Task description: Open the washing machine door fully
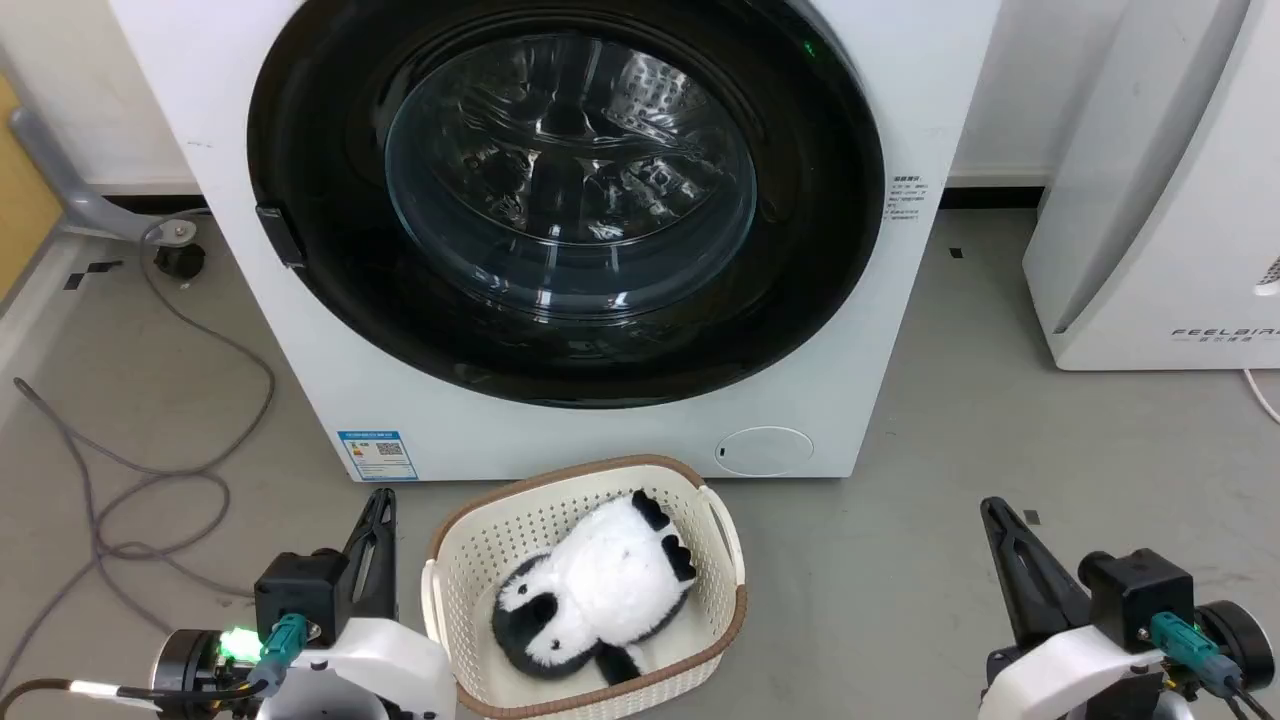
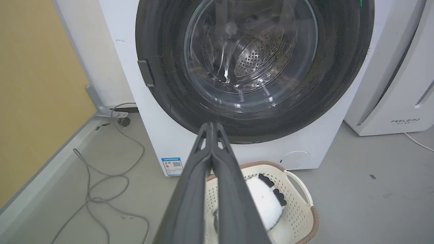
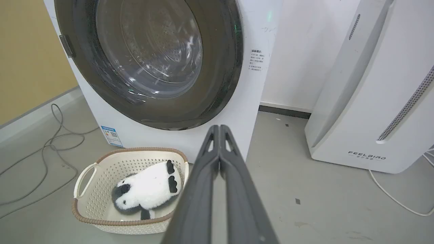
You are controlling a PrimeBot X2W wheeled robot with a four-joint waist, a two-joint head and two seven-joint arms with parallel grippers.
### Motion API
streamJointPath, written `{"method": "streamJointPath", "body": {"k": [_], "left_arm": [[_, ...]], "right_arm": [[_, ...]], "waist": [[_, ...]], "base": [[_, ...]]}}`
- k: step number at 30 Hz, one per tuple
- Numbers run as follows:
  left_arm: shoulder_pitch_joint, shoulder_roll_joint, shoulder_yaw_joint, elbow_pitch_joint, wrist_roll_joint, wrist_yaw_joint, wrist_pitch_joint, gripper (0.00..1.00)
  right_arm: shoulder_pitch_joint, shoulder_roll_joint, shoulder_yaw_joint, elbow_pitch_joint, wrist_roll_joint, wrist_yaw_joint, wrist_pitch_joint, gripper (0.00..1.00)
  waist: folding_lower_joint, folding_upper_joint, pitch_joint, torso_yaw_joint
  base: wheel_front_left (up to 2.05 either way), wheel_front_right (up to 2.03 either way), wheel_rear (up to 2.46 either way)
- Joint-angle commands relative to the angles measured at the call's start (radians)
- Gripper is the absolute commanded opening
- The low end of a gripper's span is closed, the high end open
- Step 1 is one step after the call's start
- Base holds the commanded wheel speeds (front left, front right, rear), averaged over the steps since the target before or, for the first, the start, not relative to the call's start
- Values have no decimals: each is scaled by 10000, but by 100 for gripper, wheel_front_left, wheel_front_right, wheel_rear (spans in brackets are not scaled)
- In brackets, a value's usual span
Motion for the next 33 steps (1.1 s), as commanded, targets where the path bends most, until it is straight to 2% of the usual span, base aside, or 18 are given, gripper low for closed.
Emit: {"method": "streamJointPath", "body": {"k": [1, 27, 28, 33], "left_arm": [[20, 16, 1, -39, 28, 28, 3, 0], [20, 16, 1, -39, 28, 28, 3, 0], [0, 0, 0, 0, 0, 0, -1, 100], [8, 0, -19, 23, -6, 5, -40, 100]], "right_arm": [[-144, 51, 1, -39, -78, -7, 14, 0], [-144, 51, 1, -39, -78, -7, 14, 0], [0, 2, 0, 0, 0, 0, 0, 100], [13, -1, 10, 11, 22, 0, -39, 100]], "waist": [[0, 0, 0, 0], [0, 0, 0, 0], [0, 0, 0, 0], [0, 0, 1, 0]], "base": [[0, 0, 0], [0, 0, 0], [0, 0, 0], [0, 0, 0]]}}
